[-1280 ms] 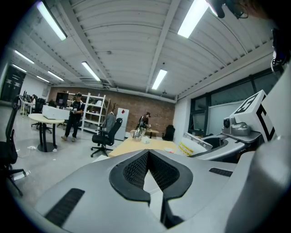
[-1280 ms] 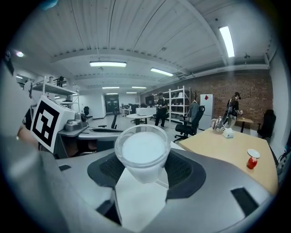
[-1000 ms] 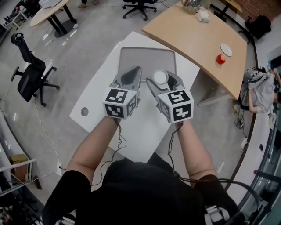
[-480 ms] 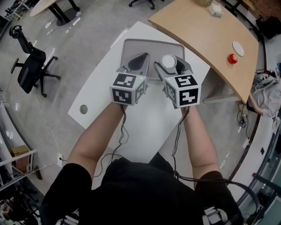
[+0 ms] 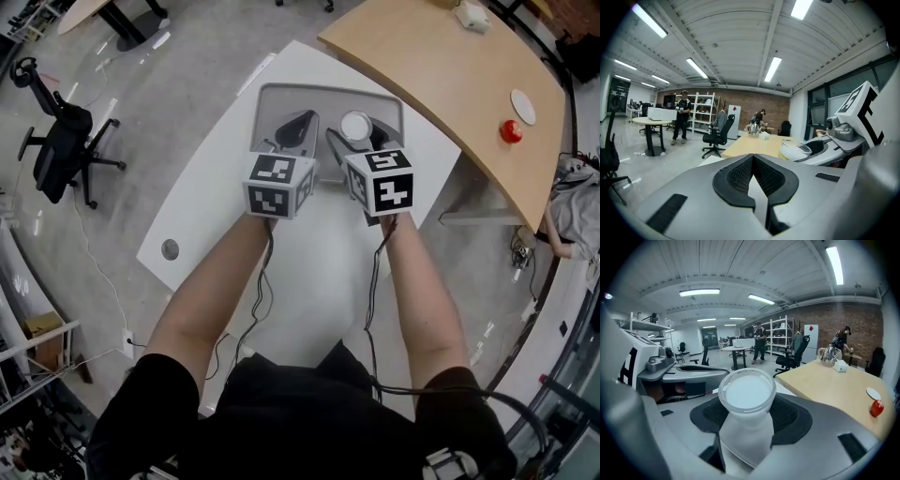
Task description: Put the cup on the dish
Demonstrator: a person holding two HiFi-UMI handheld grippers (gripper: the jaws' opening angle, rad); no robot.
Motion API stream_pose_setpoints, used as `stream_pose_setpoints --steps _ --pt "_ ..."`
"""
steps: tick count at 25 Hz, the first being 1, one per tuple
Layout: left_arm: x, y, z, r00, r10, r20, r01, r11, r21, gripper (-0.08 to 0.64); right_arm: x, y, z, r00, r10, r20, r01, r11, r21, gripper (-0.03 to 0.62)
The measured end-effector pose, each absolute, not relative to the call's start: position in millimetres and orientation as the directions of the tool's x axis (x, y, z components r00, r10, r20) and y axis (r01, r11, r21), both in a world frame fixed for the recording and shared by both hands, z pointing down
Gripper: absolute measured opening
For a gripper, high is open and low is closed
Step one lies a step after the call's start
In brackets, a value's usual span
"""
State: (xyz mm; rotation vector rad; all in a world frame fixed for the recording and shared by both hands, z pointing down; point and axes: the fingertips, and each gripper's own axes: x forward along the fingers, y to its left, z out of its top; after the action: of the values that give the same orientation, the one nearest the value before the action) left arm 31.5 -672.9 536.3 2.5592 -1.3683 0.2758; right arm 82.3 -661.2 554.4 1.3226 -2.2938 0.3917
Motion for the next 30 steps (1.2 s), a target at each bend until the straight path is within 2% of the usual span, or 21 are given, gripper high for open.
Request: stream_pose_setpoints --steps 17,30 --pt "45 -725 634 0.518 -0.791 0.326 -0.85 -0.517 0.098 -0.003 91 -713 651 -0.403 -0.704 0.585 -0.875 0.484 -0.02 0.233" --pt "46 -740 673 0.52 -0.77 0.371 -0.845 -0.526 0.094 -0.003 97 -725 694 -0.384 -0.681 0.624 -0.881 0.472 -0.029 0.233"
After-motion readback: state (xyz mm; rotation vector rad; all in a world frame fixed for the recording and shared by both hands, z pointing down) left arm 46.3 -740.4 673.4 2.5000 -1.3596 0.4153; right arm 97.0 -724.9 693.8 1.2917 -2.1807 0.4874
